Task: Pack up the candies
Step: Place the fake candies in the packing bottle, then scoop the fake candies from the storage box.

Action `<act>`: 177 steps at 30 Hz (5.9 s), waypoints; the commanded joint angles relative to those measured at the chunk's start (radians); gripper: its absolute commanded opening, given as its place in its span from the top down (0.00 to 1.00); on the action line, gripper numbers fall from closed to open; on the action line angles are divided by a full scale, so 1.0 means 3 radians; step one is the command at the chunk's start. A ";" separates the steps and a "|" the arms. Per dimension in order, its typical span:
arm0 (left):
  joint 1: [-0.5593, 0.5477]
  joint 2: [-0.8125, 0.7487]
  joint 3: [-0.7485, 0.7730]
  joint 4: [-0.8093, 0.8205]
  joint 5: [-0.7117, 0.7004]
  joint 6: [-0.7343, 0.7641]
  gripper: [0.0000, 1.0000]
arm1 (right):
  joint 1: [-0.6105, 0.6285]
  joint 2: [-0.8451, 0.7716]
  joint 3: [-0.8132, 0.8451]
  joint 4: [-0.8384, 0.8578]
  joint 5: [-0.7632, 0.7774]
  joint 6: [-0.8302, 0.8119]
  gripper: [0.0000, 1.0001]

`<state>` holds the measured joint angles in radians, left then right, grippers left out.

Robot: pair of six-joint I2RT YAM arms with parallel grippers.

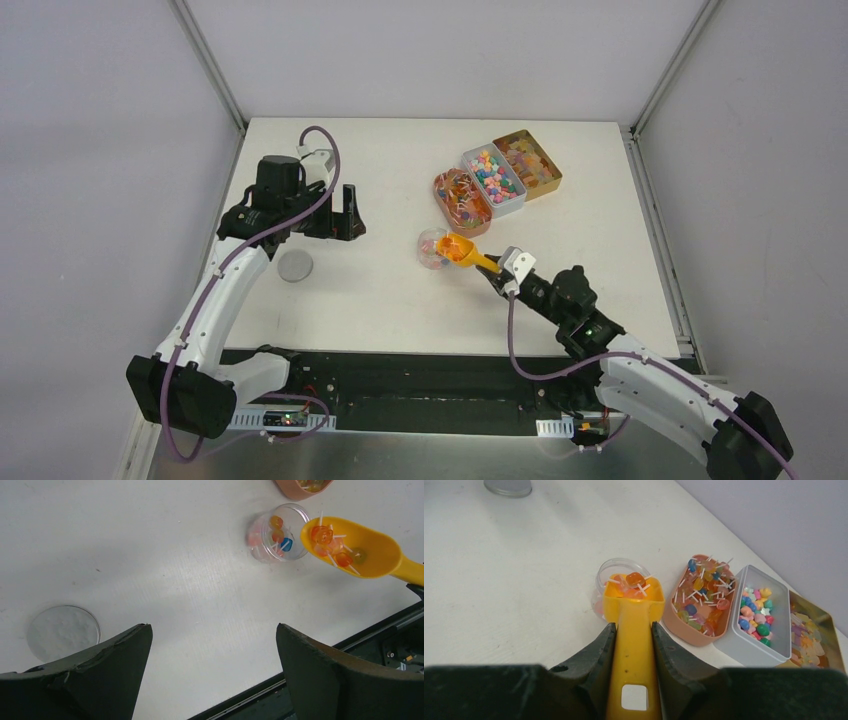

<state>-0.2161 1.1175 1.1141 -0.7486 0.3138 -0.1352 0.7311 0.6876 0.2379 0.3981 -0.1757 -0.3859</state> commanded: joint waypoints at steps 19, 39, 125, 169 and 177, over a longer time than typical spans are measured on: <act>-0.0001 -0.0115 0.0048 -0.0005 -0.0114 0.0111 0.01 | 0.0292 0.0433 0.0750 -0.0764 0.0433 -0.0105 1.00; -0.0001 -0.0144 0.0034 -0.0005 -0.0132 0.0114 0.01 | 0.0309 0.0510 0.1701 -0.2071 0.0261 -0.0021 1.00; -0.0003 -0.0274 -0.0018 0.0036 -0.0210 0.0059 0.01 | -0.1320 0.3405 0.2310 -0.0093 0.0488 0.0278 1.00; -0.0001 -0.0195 -0.0032 0.0036 -0.0266 0.0061 0.01 | -0.1527 0.3519 0.0684 0.3414 0.0161 0.0636 1.00; -0.0001 -0.0153 -0.0032 0.0036 -0.0292 0.0057 0.01 | -0.1576 0.3489 0.0685 0.3434 0.0136 0.0585 1.00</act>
<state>-0.2161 1.0676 1.1061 -0.7631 0.2371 -0.1181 0.2722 1.7496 0.4427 1.3140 -0.1169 -0.2184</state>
